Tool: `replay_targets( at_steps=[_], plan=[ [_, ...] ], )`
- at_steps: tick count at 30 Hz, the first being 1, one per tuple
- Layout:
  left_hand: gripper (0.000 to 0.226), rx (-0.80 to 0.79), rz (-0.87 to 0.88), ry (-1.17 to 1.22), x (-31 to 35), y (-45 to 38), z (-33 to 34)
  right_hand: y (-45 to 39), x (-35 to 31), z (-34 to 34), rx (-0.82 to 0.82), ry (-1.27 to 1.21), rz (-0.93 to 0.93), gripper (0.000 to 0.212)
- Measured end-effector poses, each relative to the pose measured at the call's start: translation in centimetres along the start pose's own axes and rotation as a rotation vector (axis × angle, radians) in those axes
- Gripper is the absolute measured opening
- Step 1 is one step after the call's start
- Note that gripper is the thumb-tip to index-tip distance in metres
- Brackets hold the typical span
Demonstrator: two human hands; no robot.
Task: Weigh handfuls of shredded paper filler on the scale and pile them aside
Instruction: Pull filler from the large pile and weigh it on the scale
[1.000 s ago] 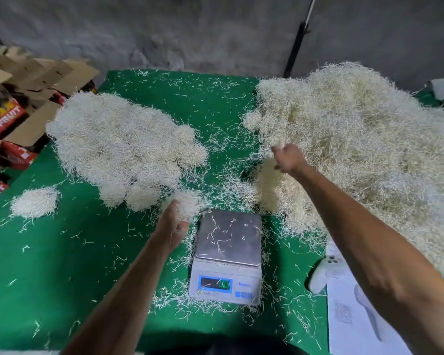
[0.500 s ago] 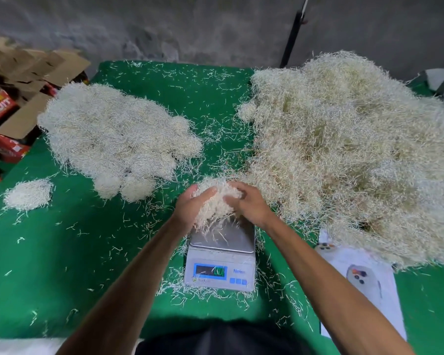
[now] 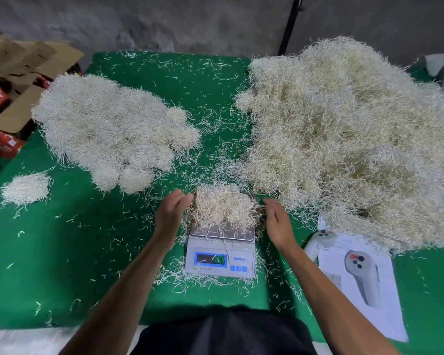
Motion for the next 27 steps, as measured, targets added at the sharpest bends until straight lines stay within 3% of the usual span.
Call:
replay_targets(
  at_steps=[2, 4, 7, 27],
  plan=[
    [0.032, 0.119, -0.1, -0.077, -3.4, 1.4, -1.4, 1.5, 2.7, 0.6, -0.014, 0.23, 0.007, 0.037],
    [0.015, 0.106, -0.092, -0.219, -6.5, 3.7, -1.5, 3.2, 4.6, 1.7, -0.037, 0.451, -0.021, 0.043],
    [0.039, -0.013, 0.059, -0.537, -9.4, 6.6, 0.6, 5.4, 5.7, 2.9, 0.015, 0.498, -0.049, 0.051],
    [0.035, 0.148, 0.074, -0.431, -9.5, 8.7, 0.9, 5.6, 6.5, 3.4, 0.034, 0.48, -0.039, 0.054]
  ],
)
Point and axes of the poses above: each hand's wrist, its own y-axis away from the middle knuckle, its own z-axis out of the palm, x = y × z, the point moved 10 cm from there along -y, towards the middle knuckle, and after that the axes turned 1 degree about y, right-handed, at the moved point
